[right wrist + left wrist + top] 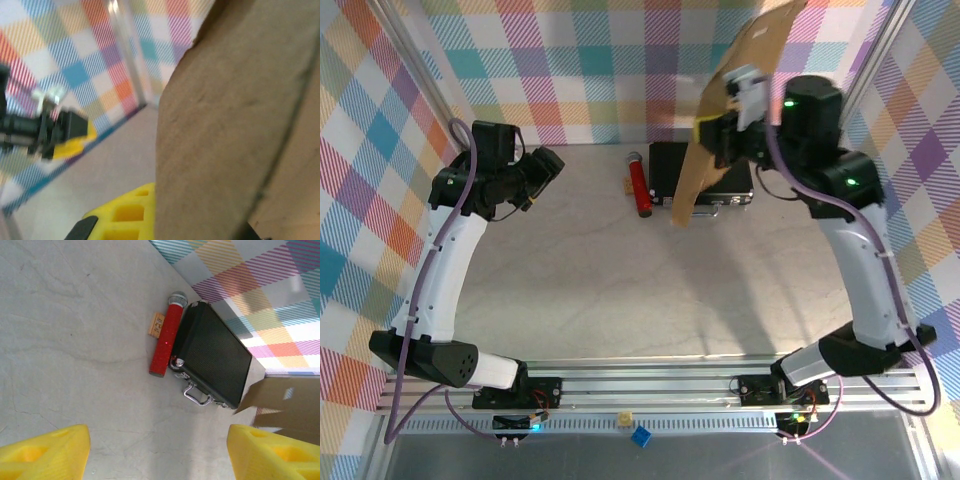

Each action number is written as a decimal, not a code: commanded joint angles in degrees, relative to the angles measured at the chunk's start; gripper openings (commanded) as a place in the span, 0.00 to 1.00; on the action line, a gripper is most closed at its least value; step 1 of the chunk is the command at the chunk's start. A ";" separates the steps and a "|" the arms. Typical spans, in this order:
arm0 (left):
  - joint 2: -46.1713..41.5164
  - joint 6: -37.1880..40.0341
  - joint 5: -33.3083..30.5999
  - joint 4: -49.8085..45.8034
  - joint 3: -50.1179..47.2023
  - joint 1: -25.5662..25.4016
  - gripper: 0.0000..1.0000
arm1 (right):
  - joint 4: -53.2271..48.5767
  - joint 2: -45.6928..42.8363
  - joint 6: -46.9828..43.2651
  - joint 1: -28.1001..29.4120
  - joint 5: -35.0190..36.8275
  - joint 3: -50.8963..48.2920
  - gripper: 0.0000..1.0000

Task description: Fold the paper box

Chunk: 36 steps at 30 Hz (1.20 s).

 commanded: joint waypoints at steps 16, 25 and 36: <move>7.15 4.66 4.73 -2.40 -1.17 2.00 0.85 | -12.72 19.34 -9.52 15.04 -0.92 -9.10 0.00; 17.59 12.26 15.53 11.11 7.17 1.57 0.87 | -11.65 17.68 -9.90 16.09 0.08 -11.25 0.00; 30.49 22.78 26.48 25.21 14.42 -1.63 0.85 | -11.82 15.27 -11.25 16.69 1.15 -13.78 0.00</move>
